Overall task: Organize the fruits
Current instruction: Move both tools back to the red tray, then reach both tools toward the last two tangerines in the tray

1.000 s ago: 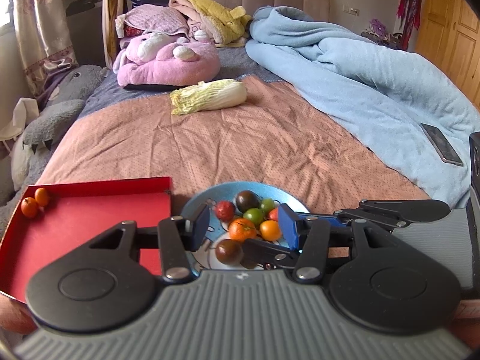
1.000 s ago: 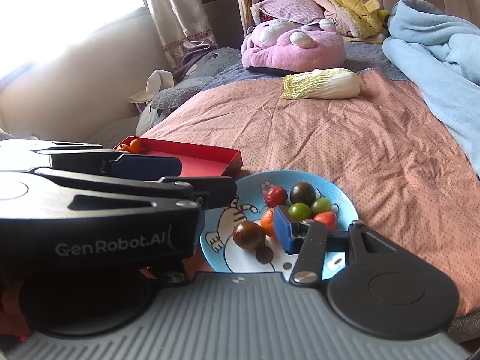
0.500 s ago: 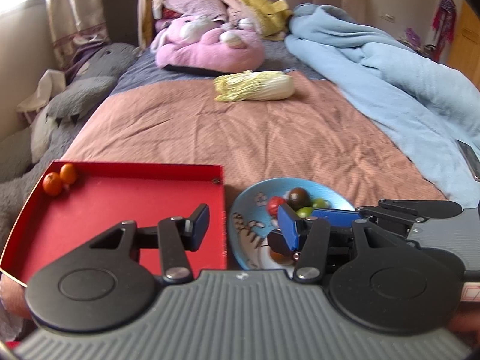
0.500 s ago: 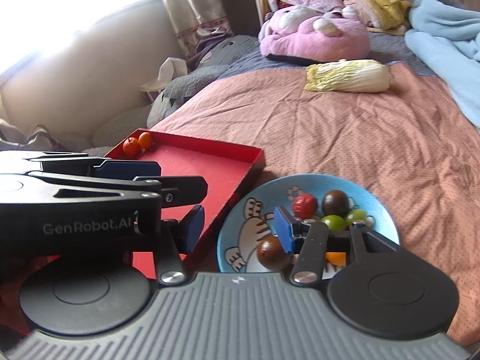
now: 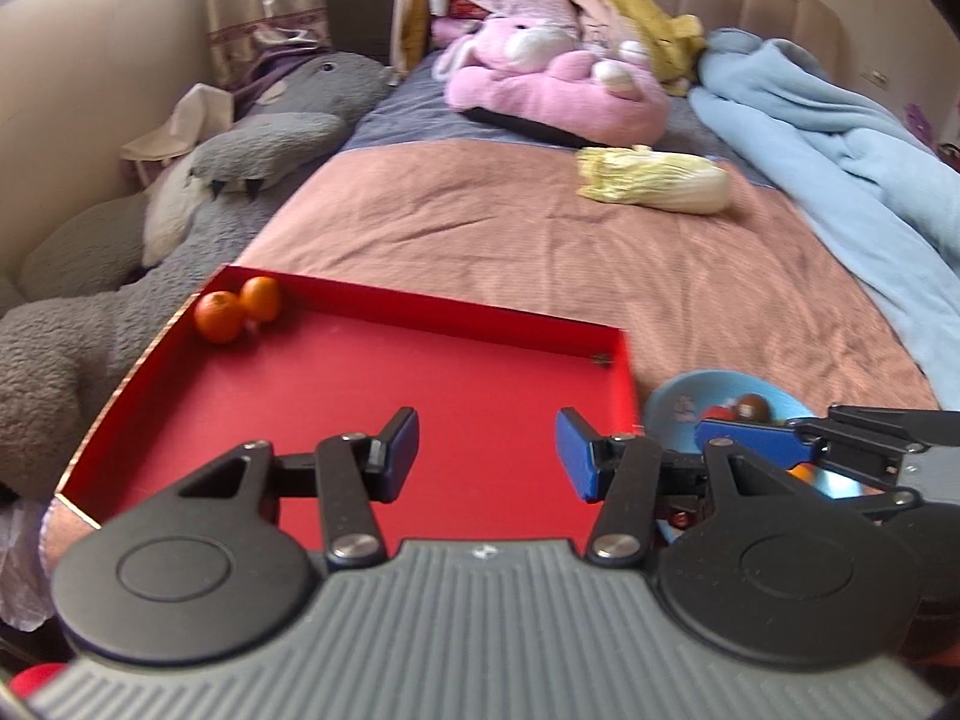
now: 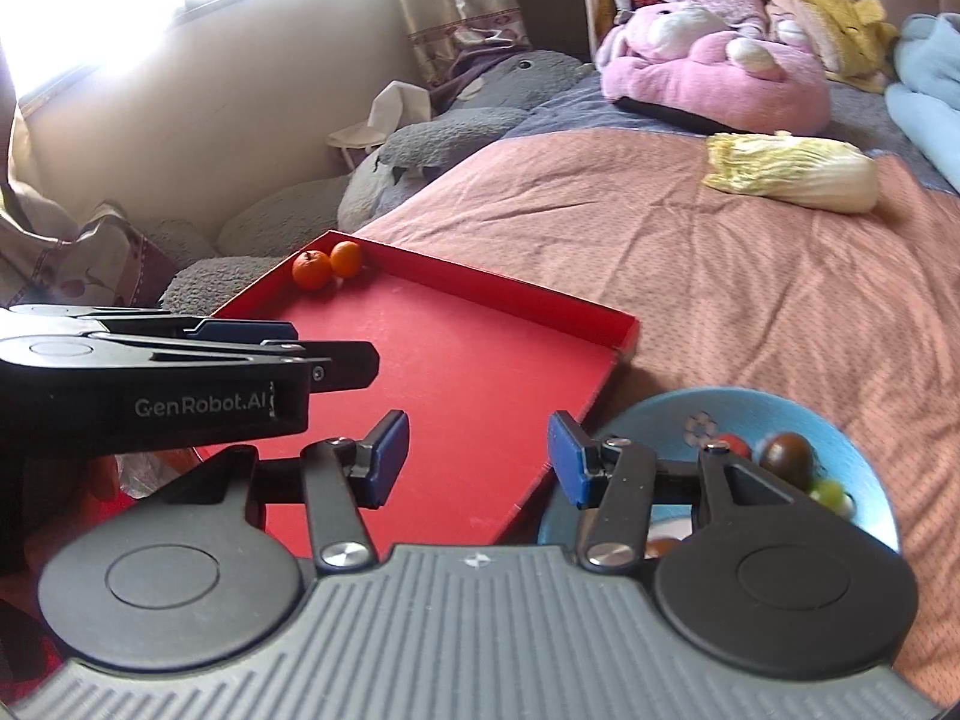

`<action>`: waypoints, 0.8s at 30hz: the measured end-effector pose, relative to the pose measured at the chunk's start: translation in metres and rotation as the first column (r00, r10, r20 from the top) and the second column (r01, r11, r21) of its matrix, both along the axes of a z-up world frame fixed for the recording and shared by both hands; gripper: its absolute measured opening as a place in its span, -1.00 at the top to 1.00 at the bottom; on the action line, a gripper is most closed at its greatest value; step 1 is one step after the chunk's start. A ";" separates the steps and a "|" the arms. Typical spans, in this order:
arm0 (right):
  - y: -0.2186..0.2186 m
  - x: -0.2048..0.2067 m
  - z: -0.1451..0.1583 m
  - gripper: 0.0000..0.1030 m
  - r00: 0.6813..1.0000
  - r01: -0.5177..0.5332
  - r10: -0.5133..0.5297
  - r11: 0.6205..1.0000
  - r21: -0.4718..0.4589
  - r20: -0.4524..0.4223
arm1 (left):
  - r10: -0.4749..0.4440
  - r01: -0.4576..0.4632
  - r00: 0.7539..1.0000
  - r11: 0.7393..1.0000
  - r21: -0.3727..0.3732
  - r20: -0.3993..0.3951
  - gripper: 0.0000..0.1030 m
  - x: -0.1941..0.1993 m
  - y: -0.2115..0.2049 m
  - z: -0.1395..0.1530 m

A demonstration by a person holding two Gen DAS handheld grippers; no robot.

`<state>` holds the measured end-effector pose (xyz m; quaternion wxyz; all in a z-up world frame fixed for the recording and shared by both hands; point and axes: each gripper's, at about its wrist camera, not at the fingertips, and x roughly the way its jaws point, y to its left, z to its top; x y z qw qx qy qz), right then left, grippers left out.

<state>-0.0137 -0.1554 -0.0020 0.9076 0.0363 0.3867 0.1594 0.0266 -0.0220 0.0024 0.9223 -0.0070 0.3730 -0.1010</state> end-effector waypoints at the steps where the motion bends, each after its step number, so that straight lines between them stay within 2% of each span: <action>1: 0.004 0.004 -0.001 -0.12 1.000 -0.006 0.006 1.000 -0.001 0.001 | 0.012 -0.012 1.000 1.000 0.003 0.002 -0.03 0.002 0.005 -0.001; 12: 0.051 0.047 -0.012 -0.12 0.997 -0.079 0.080 0.997 -0.005 0.009 | 0.166 -0.166 0.986 0.986 0.012 -0.022 -0.03 0.023 0.065 -0.021; 19: 0.076 0.082 -0.012 -0.11 0.994 -0.103 0.102 0.995 0.008 0.049 | 0.241 -0.240 0.970 0.970 0.029 -0.038 -0.03 0.035 0.094 -0.035; 24: 0.112 0.122 -0.020 0.04 0.990 -0.140 0.138 0.988 0.059 0.043 | 0.278 -0.278 0.959 0.960 0.017 -0.059 -0.03 0.045 0.111 -0.045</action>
